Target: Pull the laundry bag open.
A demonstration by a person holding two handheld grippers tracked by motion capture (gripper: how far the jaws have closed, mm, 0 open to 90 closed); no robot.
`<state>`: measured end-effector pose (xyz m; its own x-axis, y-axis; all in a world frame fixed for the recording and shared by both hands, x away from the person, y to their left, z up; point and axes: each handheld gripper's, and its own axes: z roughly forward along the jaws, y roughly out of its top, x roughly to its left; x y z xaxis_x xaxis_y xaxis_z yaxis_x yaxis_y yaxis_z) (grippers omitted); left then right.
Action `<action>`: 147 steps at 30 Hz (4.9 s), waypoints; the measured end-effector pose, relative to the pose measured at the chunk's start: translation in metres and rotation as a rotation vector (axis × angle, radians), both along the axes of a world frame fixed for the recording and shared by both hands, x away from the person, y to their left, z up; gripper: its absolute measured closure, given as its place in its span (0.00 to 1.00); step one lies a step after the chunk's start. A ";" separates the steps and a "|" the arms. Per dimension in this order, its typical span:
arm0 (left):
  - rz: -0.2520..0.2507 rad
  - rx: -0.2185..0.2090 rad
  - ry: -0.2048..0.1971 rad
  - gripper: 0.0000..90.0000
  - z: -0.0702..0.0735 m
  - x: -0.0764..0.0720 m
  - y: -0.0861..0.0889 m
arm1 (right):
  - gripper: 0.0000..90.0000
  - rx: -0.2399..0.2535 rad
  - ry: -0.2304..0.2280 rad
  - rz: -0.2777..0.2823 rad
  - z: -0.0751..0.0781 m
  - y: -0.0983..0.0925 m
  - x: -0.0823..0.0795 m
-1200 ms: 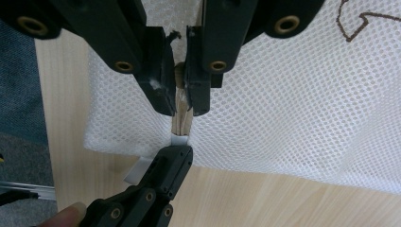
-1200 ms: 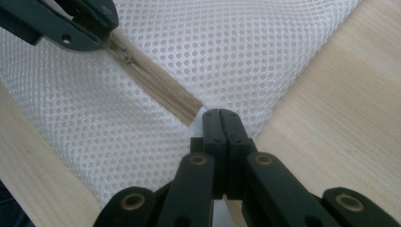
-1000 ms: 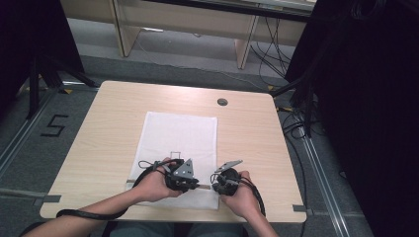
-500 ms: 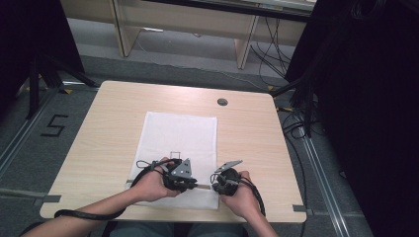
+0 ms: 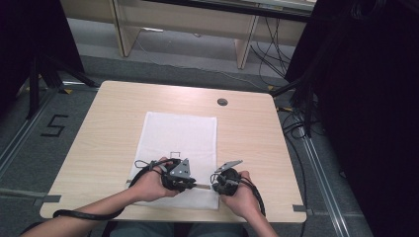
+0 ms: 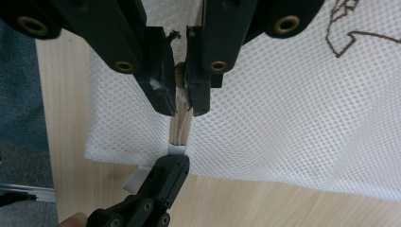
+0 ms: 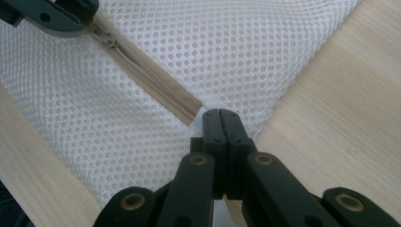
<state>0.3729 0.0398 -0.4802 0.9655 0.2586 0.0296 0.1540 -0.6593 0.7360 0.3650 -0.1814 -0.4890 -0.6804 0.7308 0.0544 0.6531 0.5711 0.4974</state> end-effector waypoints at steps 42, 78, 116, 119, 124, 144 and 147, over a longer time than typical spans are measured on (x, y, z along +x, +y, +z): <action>0.006 0.008 0.004 0.91 0.002 0.000 0.016 | 1.00 -0.006 0.018 -0.016 0.001 0.002 -0.002; 0.002 0.008 0.009 0.91 0.003 0.000 0.024 | 1.00 -0.011 -0.003 0.003 0.000 0.001 -0.001; 0.007 0.009 0.007 0.91 0.005 -0.002 0.034 | 1.00 -0.009 0.003 -0.004 0.000 0.001 -0.001; 0.005 0.014 -0.001 0.91 0.005 -0.001 0.036 | 1.00 -0.008 0.018 -0.014 0.001 0.002 -0.002; 0.009 0.021 -0.001 0.91 0.005 -0.002 0.038 | 1.00 -0.009 -0.003 0.002 0.000 0.001 -0.001; 0.015 0.002 0.014 0.91 0.006 -0.001 0.046 | 1.00 -0.008 -0.007 0.002 0.000 0.001 -0.001; 0.015 -0.001 0.013 0.91 0.007 -0.001 0.046 | 1.00 -0.009 -0.003 0.002 0.000 0.001 -0.001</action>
